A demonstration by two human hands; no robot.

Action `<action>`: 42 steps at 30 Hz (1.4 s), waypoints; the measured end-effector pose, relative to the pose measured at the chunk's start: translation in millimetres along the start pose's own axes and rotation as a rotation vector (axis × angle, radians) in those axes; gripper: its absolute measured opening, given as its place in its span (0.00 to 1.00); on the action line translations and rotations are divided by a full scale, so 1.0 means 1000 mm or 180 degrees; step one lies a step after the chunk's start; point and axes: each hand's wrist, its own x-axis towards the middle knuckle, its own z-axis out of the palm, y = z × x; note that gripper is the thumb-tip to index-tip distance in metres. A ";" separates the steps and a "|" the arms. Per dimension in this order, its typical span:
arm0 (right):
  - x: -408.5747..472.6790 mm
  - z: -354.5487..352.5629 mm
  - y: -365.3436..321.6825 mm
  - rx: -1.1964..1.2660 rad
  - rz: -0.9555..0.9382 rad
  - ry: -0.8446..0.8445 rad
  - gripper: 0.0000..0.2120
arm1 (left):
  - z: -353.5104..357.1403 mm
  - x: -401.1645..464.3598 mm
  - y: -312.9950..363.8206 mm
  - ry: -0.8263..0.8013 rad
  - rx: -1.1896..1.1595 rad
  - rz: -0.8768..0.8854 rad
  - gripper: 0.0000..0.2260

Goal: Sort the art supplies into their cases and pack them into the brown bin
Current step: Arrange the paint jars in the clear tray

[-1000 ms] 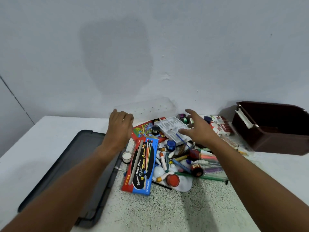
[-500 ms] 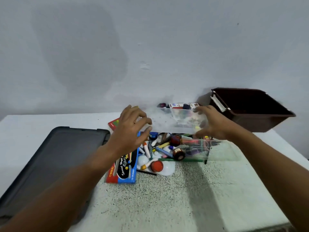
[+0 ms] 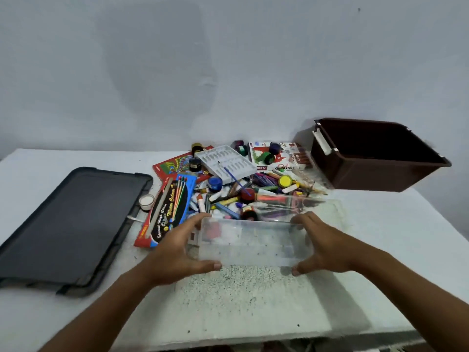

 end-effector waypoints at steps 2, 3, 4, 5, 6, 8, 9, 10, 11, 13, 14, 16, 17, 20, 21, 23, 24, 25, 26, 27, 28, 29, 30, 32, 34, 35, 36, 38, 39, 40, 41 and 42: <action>-0.002 0.007 0.004 -0.0162 -0.0048 -0.0057 0.49 | 0.012 -0.008 -0.003 0.0128 0.0185 0.0074 0.39; -0.003 0.011 0.006 -0.0224 -0.0082 -0.0107 0.49 | 0.019 -0.014 -0.003 0.0184 0.0205 0.0068 0.38; -0.003 0.014 0.006 -0.0271 -0.0125 -0.0139 0.49 | 0.023 -0.019 -0.003 0.0240 0.0209 0.0049 0.37; -0.003 0.017 0.007 -0.0323 -0.0176 -0.0164 0.49 | 0.026 -0.024 -0.003 0.0291 0.0225 0.0047 0.37; -0.004 0.020 0.007 -0.0378 -0.0239 -0.0179 0.48 | 0.028 -0.028 -0.004 0.0341 0.0269 0.0058 0.37; -0.004 0.024 0.005 -0.0496 -0.0360 -0.0187 0.47 | 0.029 -0.035 -0.007 0.0418 0.0444 0.0067 0.36; -0.004 0.025 0.004 -0.0564 -0.0393 -0.0226 0.48 | 0.029 -0.037 -0.009 0.0451 0.0523 0.0065 0.36; -0.003 0.024 0.003 -0.0630 -0.0407 -0.0294 0.49 | 0.029 -0.040 -0.011 0.0492 0.0590 0.0079 0.37; -0.002 0.023 0.001 -0.0678 -0.0410 -0.0368 0.50 | 0.029 -0.042 -0.012 0.0539 0.0640 0.0098 0.38; 0.002 0.017 -0.006 -0.0663 -0.0428 -0.0396 0.47 | 0.029 -0.044 -0.015 0.0592 0.0699 0.0114 0.41; 0.006 0.014 -0.011 -0.0580 -0.0453 -0.0289 0.44 | 0.029 -0.044 -0.016 0.0599 0.0715 0.0127 0.42; 0.019 0.011 -0.025 -0.0323 -0.0568 0.0093 0.33 | 0.029 -0.044 -0.018 0.0593 0.0710 0.0158 0.42; 0.028 0.011 -0.033 -0.0236 -0.0646 0.0286 0.27 | 0.029 -0.043 -0.019 0.0585 0.0711 0.0166 0.41; 0.053 0.013 -0.061 -0.0204 -0.0868 0.0536 0.17 | 0.028 -0.043 -0.020 0.0550 0.0678 0.0177 0.41; 0.061 0.015 -0.070 -0.0199 -0.0917 0.0542 0.18 | 0.028 -0.044 -0.020 0.0522 0.0663 0.0178 0.41; 0.074 0.018 -0.088 -0.0229 -0.0996 0.0549 0.20 | 0.027 -0.043 -0.021 0.0501 0.0655 0.0188 0.41; 0.080 0.019 -0.096 -0.0244 -0.1039 0.0551 0.21 | 0.027 -0.043 -0.022 0.0496 0.0653 0.0199 0.41; 0.085 0.020 -0.103 -0.0251 -0.1065 0.0537 0.21 | 0.027 -0.042 -0.023 0.0500 0.0651 0.0220 0.40; 0.089 0.021 -0.108 -0.0265 -0.1070 0.0514 0.21 | 0.027 -0.042 -0.024 0.0513 0.0649 0.0240 0.40; 0.093 0.022 -0.112 -0.0290 -0.1056 0.0478 0.22 | 0.026 -0.042 -0.023 0.0513 0.0629 0.0262 0.40; 0.096 0.024 -0.116 -0.0318 -0.1036 0.0419 0.23 | 0.026 -0.042 -0.023 0.0499 0.0593 0.0278 0.39; 0.099 0.026 -0.118 -0.0341 -0.1018 0.0348 0.23 | 0.025 -0.042 -0.022 0.0474 0.0557 0.0289 0.39; 0.101 0.028 -0.119 -0.0369 -0.1007 0.0281 0.24 | 0.025 -0.041 -0.021 0.0447 0.0527 0.0296 0.39; 0.104 0.034 -0.120 -0.0473 -0.1010 0.0232 0.24 | 0.024 -0.040 -0.021 0.0432 0.0500 0.0312 0.39; 0.106 0.037 -0.120 -0.0502 -0.0997 0.0275 0.23 | 0.023 -0.039 -0.021 0.0454 0.0466 0.0317 0.39; 0.106 0.038 -0.121 -0.0463 -0.0985 0.0287 0.22 | 0.023 -0.039 -0.021 0.0445 0.0430 0.0310 0.39; 0.106 0.038 -0.121 -0.0418 -0.0986 0.0293 0.21 | 0.023 -0.039 -0.021 0.0425 0.0399 0.0303 0.39; 0.104 0.038 -0.122 -0.0332 -0.0981 0.0323 0.19 | 0.023 -0.039 -0.022 0.0419 0.0395 0.0330 0.39; 0.102 0.037 -0.122 -0.0244 -0.0966 0.0350 0.19 | 0.023 -0.039 -0.023 0.0444 0.0406 0.0356 0.39; 0.099 0.035 -0.121 -0.0115 -0.0948 0.0379 0.19 | 0.023 -0.040 -0.025 0.0484 0.0425 0.0376 0.39; 0.095 0.032 -0.119 0.0044 -0.0908 0.0401 0.19 | 0.024 -0.039 -0.026 0.0511 0.0443 0.0386 0.39; 0.090 0.029 -0.115 0.0191 -0.0865 0.0409 0.21 | 0.024 -0.039 -0.028 0.0529 0.0465 0.0380 0.39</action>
